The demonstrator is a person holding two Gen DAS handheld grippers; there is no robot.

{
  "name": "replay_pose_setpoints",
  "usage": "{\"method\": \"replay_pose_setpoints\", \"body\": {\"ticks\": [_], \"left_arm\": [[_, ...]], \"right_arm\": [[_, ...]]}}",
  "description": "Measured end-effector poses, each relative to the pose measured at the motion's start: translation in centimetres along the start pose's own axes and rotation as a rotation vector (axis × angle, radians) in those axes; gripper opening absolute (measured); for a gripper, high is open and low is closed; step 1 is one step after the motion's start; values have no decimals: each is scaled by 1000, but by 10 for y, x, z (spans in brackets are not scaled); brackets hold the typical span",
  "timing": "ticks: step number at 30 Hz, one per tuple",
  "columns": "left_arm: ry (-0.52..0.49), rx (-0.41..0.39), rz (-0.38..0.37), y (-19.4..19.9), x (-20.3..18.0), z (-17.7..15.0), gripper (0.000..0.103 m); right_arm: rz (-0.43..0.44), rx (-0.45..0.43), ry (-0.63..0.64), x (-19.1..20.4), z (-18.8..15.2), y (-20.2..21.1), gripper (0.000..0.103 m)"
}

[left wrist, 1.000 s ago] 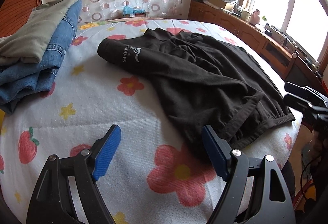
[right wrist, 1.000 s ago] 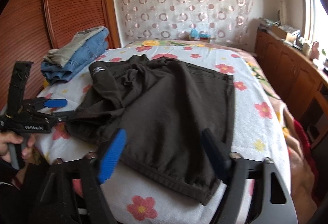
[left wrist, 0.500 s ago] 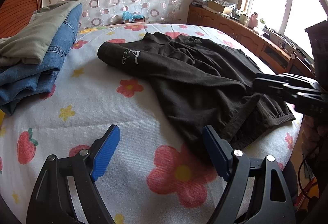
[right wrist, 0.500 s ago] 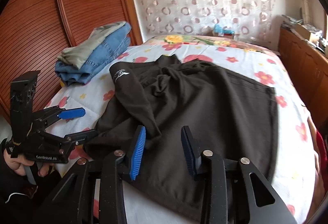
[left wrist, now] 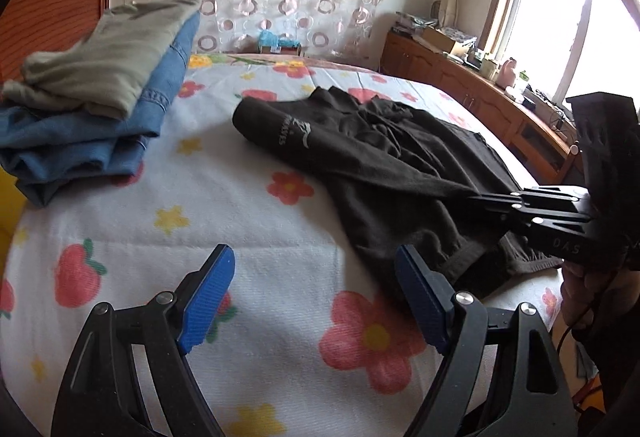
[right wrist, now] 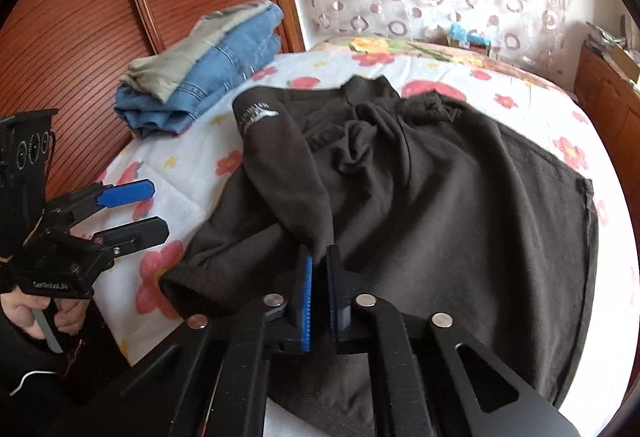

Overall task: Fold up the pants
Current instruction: 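Lift the gripped pants edge upward with the right tool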

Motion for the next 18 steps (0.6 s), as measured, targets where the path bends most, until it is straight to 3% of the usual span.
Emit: {"method": "replay_pose_setpoints", "body": {"ticks": [7,18], "left_arm": [[-12,-23,-15,8,-8,4,83],[-68,-24,-49,4,-36,16,83]], "right_arm": [[-77,-138,55,14,9,40,2],[-154,-252,47,11,0,98,2]]}}
Point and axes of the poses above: each gripper's, at about its wrist camera, not at the fingertips, and y roughly against the way its jaws point, x to its left, z to its top, the point moved 6 cm from there along -y, roughly the way its jaws point, and after that the axes turned 3 degrees about z, right-handed, at the moved point
